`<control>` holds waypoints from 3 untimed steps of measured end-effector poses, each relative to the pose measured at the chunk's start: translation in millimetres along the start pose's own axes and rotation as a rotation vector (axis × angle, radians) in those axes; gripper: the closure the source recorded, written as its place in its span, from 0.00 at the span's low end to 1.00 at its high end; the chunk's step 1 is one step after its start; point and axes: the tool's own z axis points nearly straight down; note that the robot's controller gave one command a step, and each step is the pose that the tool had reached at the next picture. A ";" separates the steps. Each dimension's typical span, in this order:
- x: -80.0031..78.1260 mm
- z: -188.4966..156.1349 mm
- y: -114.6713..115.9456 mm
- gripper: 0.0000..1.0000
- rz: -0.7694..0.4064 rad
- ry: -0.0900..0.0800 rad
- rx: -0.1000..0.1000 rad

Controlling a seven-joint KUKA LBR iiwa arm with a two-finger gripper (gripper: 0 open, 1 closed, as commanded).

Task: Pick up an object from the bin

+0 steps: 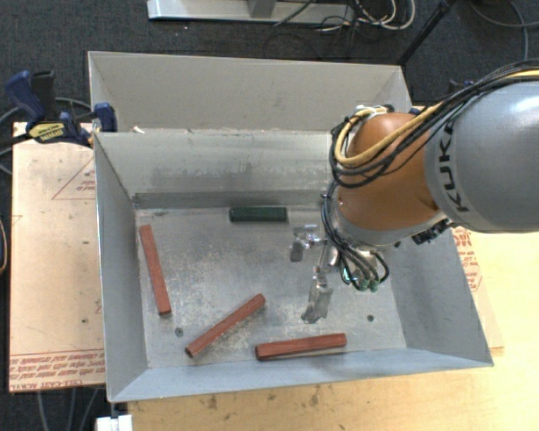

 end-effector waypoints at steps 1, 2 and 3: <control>29.5 77.7 111.4 0.00 -0.255 -0.011 -0.001; 38.0 46.0 124.4 0.00 -0.302 -0.011 0.000; 49.0 46.6 117.3 0.00 -0.318 -0.013 0.001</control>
Offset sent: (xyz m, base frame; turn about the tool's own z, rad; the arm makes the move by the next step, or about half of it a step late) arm -0.0306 0.1076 -0.0766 -0.2485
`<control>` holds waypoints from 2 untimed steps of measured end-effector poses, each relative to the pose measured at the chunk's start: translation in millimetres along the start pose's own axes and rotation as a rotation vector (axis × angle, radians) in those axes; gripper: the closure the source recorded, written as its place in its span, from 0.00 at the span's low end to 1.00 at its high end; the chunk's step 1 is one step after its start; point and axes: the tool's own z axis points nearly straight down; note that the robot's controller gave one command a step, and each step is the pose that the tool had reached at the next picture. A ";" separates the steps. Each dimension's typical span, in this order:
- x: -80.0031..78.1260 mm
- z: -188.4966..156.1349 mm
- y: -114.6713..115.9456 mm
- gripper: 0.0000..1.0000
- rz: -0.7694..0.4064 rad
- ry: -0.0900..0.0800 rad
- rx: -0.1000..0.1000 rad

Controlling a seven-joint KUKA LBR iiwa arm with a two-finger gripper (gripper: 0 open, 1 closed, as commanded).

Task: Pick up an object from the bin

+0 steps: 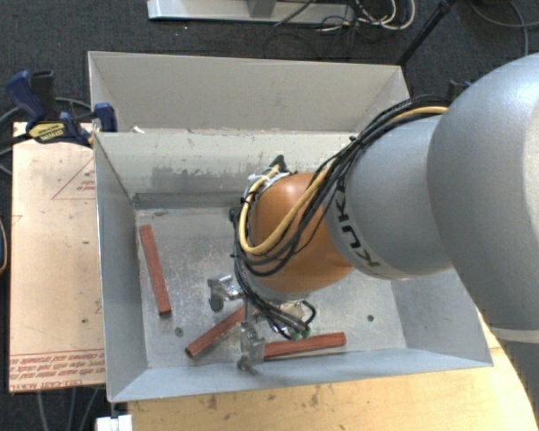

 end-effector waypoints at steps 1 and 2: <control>-12.4 28.0 8.9 0.00 -0.095 -0.009 0.002; -15.6 26.5 8.6 0.00 -0.092 -0.006 0.001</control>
Offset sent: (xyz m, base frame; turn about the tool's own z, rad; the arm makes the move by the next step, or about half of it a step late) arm 0.0039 0.0119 -0.0305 -0.0977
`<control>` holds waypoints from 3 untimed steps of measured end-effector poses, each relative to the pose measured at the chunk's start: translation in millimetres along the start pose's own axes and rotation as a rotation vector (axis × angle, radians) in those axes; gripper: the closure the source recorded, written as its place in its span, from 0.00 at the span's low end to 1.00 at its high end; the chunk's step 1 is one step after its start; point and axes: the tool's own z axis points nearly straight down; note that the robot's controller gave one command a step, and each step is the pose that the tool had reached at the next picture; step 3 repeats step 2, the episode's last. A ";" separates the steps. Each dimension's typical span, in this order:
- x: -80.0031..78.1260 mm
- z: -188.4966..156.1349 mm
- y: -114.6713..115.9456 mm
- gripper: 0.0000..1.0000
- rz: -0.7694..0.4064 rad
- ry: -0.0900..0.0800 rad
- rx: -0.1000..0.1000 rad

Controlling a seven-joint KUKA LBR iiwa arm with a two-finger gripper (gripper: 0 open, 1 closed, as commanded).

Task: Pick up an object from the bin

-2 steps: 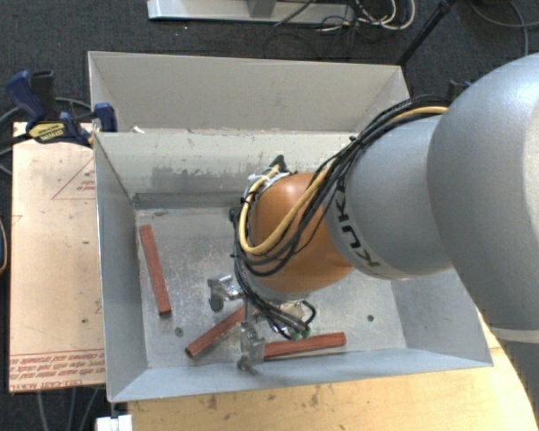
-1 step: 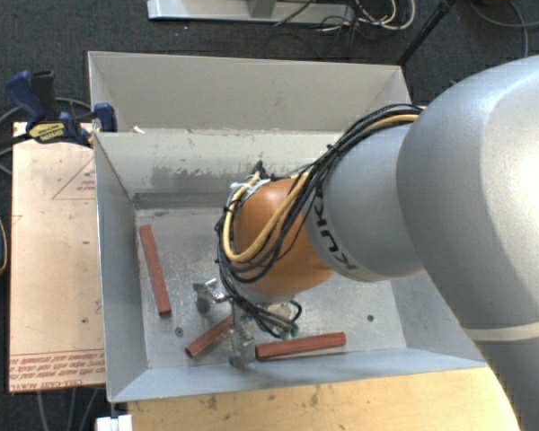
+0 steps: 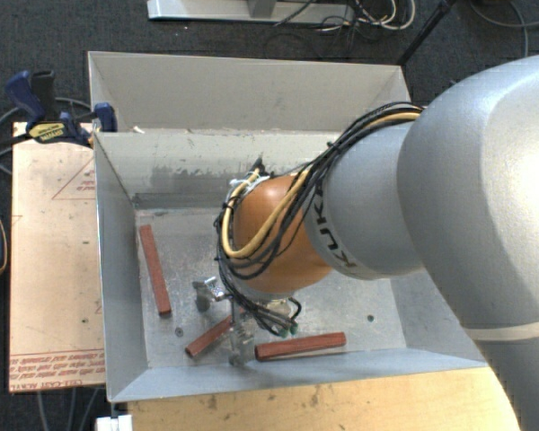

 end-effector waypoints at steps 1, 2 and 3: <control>2.5 1.4 0.7 1.00 0.000 0.010 -0.002; 0.1 -53.4 1.3 1.00 0.001 0.005 -0.001; 0.1 -53.4 1.3 1.00 0.001 0.005 -0.001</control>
Offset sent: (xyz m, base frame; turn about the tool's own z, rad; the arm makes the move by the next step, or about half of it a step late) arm 0.0000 0.0000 0.0000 0.0000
